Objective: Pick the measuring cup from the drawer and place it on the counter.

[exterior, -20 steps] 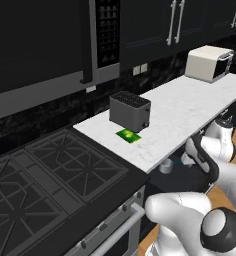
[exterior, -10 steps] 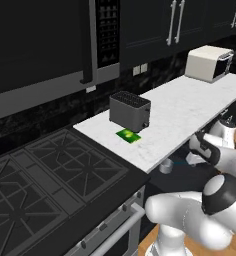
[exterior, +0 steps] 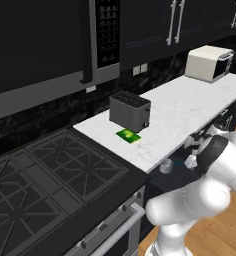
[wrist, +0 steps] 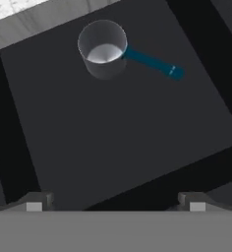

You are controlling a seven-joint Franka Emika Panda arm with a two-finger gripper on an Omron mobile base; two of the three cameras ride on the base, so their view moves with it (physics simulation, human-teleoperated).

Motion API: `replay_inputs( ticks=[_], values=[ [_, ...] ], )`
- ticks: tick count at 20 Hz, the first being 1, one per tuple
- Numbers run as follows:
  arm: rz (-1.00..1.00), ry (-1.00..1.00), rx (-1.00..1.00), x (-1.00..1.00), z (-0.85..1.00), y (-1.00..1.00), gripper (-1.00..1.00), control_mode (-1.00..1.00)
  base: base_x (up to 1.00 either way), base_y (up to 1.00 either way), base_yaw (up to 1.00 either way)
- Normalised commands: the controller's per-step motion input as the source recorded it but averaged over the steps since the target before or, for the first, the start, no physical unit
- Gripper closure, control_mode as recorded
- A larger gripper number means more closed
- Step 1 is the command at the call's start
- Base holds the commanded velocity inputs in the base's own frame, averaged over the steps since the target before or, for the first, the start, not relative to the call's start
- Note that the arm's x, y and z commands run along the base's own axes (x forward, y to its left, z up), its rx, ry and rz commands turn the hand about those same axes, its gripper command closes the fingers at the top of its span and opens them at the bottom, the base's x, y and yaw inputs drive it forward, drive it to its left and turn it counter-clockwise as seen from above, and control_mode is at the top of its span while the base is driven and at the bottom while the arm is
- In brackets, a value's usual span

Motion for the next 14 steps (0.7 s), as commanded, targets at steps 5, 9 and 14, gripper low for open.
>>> replay_inputs(
  ticks=[5, 9, 14],
  values=[
    [0.14, 0.02, 0.06, 0.16, -0.66, -0.44, -1.0, -1.0, 0.0, 0.0, 0.0],
    [0.13, 0.18, 0.02, 0.0, -0.99, -0.32, -1.0, -1.0, 0.0, 0.0, 0.0],
    [0.02, 0.19, 0.02, -0.86, -0.64, -0.87, -1.0, -1.0, 0.0, 0.0, 0.0]
  ],
)
